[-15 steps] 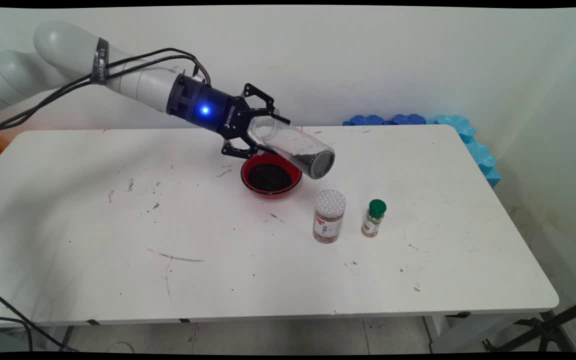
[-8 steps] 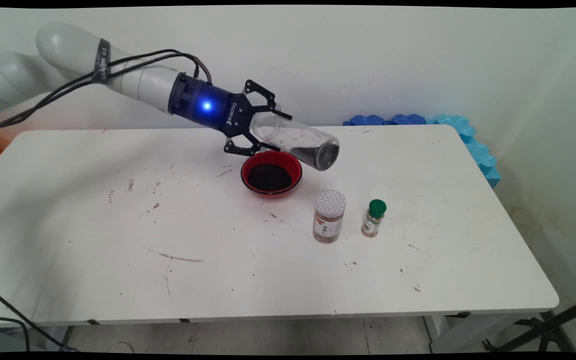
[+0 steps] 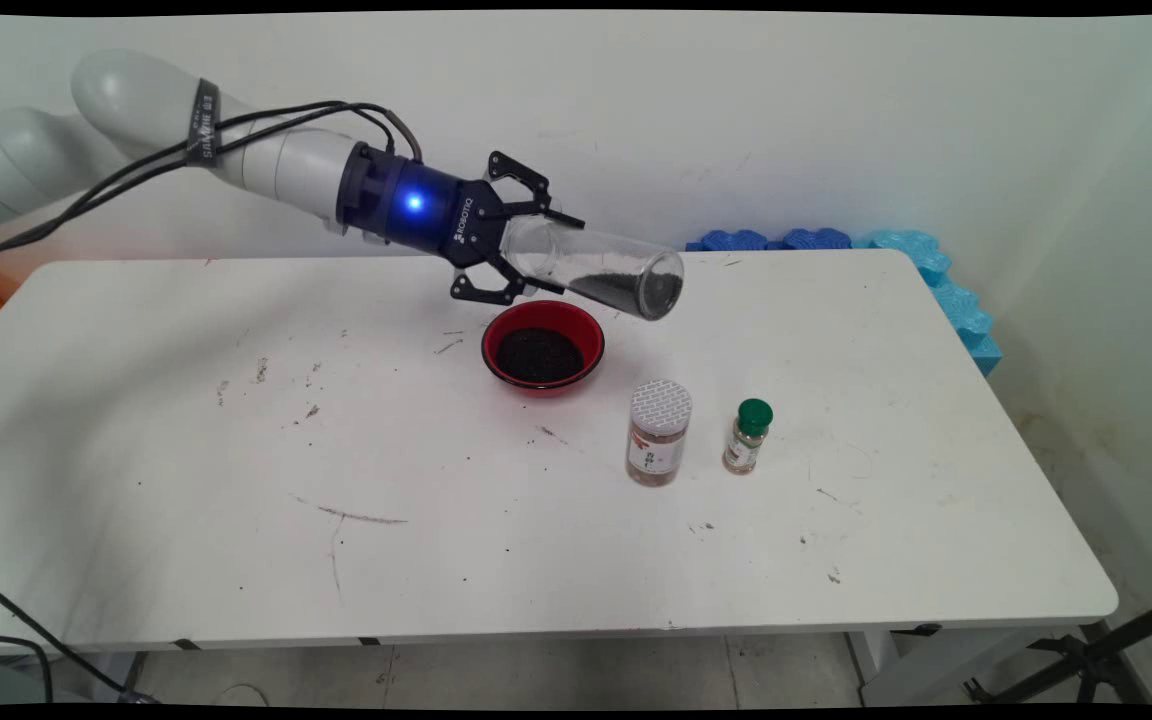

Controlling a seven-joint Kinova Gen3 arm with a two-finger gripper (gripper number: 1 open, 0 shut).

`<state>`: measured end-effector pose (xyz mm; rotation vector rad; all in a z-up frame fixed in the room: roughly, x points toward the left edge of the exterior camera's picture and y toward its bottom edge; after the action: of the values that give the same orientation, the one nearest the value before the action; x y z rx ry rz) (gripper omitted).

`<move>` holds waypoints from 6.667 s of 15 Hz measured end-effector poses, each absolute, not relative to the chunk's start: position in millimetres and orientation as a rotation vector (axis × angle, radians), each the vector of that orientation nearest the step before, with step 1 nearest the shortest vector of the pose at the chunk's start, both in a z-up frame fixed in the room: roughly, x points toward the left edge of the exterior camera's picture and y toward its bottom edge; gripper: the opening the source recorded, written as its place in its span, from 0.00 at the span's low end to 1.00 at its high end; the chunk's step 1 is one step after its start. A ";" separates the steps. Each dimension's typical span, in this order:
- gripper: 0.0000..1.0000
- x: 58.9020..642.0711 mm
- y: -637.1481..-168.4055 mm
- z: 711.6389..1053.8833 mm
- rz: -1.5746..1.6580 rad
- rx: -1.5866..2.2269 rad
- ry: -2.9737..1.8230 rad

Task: Pour the black seasoning powder in the red bowl

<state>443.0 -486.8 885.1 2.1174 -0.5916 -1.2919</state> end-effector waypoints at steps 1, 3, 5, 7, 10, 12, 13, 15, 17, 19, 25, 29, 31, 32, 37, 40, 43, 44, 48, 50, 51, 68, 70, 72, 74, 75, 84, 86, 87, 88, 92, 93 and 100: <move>0.00 443.2 -487.0 884.8 -1.298 2.120 -0.579; 0.00 444.0 -487.0 884.1 -1.310 2.125 -0.551; 0.00 444.9 -487.3 883.3 -1.319 2.130 -0.529; 0.00 445.6 -487.7 882.7 -1.325 2.132 -0.513; 0.00 445.6 -488.9 881.8 -1.331 2.136 -0.494; 0.00 444.4 -490.1 881.9 -1.335 2.135 -0.486; 0.00 443.8 -490.4 881.8 -1.337 2.135 -0.484; 0.00 442.4 -490.4 881.9 -1.342 2.134 -0.481; 0.00 441.2 -490.0 882.0 -1.346 2.134 -0.479; 0.00 439.9 -490.0 882.2 -1.352 2.134 -0.470; 0.00 436.9 -491.7 883.8 -1.379 2.130 -0.424; 0.00 435.7 -493.4 884.4 -1.394 2.130 -0.386; 0.00 435.6 -494.0 884.4 -1.397 2.131 -0.375; 0.00 435.7 -494.3 884.3 -1.397 2.131 -0.369; 0.00 436.3 -495.2 882.9 -1.392 2.134 -0.364; 0.00 436.8 -495.3 881.3 -1.383 2.137 -0.376; 0.00 437.1 -495.8 880.0 -1.376 2.137 -0.382; 0.00 437.2 -495.9 879.5 -1.373 2.137 -0.388; 0.00 438.1 -496.8 877.2 -1.346 2.134 -0.443; 0.00 439.4 -498.1 875.6 -1.310 2.122 -0.513; 0.00 440.1 -499.0 875.3 -1.290 2.112 -0.549; 0.00 446.8 -516.8 888.4 -0.855 1.783 -1.149; 0.00 446.1 -517.0 892.2 -0.809 1.728 -1.216; 0.00 446.0 -516.1 895.6 -0.778 1.687 -1.262; 0.00 445.7 -515.7 899.4 -0.747 1.646 -1.305; 0.00 445.9 -515.3 901.7 -0.725 1.617 -1.333; 0.00 444.0 -508.2 933.1 -0.488 1.274 -1.595; 0.00 443.7 -505.0 943.4 -0.423 1.184 -1.657; 0.00 443.8 -503.4 948.1 -0.393 1.144 -1.684; 0.00 444.1 -501.4 953.6 -0.360 1.099 -1.712; 0.00 445.5 -494.6 971.8 -0.255 0.970 -1.793; 0.00 445.7 -492.4 977.2 -0.224 0.932 -1.815; 0.00 448.0 -473.2 1005.6 -0.040 0.734 -1.944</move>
<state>448.0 -473.2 1005.6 0.7338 -1.9439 -0.0399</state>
